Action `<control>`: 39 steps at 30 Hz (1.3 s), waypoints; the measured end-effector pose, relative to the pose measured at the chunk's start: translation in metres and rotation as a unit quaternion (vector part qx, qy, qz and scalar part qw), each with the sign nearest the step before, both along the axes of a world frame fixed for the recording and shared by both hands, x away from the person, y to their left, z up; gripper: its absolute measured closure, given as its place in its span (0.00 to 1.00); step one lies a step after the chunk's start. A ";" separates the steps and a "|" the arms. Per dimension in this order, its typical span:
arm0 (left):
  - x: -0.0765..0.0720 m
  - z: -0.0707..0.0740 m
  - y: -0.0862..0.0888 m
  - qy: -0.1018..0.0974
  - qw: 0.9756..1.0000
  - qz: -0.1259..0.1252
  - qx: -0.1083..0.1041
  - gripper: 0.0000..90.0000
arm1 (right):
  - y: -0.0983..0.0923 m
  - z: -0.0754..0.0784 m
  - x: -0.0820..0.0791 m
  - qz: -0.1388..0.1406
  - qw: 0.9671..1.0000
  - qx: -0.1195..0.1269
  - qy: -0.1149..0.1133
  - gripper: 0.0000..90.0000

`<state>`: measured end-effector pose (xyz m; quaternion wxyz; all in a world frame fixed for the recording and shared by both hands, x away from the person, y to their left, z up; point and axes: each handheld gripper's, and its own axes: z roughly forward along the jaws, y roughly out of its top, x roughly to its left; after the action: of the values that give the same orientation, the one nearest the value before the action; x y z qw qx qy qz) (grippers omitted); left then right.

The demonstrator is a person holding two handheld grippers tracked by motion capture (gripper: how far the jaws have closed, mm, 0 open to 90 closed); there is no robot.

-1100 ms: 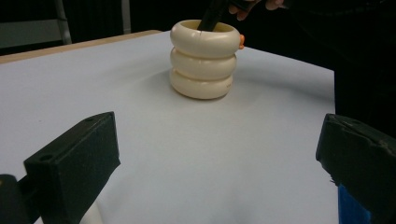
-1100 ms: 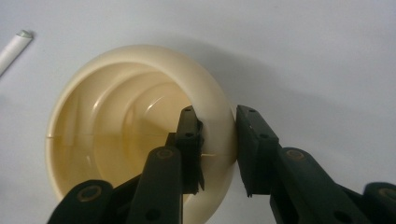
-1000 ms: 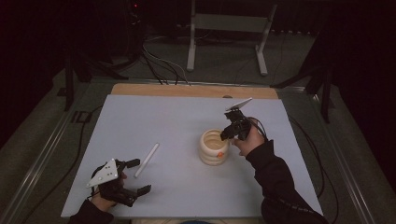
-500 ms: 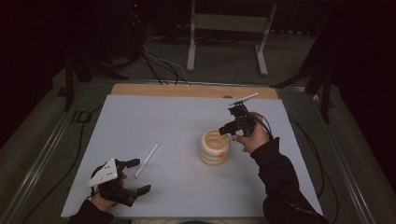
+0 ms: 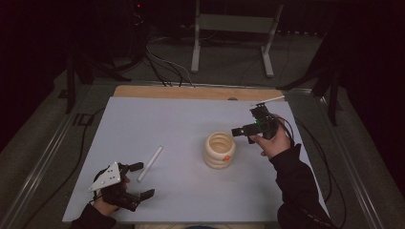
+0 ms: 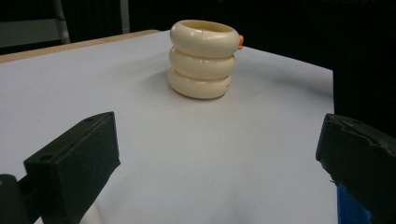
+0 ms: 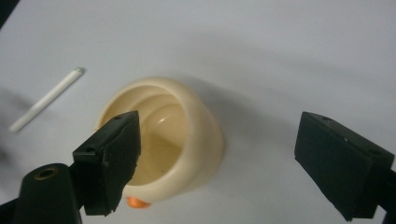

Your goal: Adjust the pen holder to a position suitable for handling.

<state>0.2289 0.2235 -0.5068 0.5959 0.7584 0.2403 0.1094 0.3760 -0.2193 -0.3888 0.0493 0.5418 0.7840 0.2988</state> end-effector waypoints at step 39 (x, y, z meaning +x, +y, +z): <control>0.000 0.000 0.000 0.001 1.000 0.000 0.000 0.00 | -0.068 -0.073 -0.065 -0.013 0.998 0.044 -0.050 0.02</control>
<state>0.2294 0.2236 -0.5067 0.5953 0.7589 0.2407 0.1081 0.3111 -0.2875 -0.4613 0.0685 0.5380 0.7596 0.3590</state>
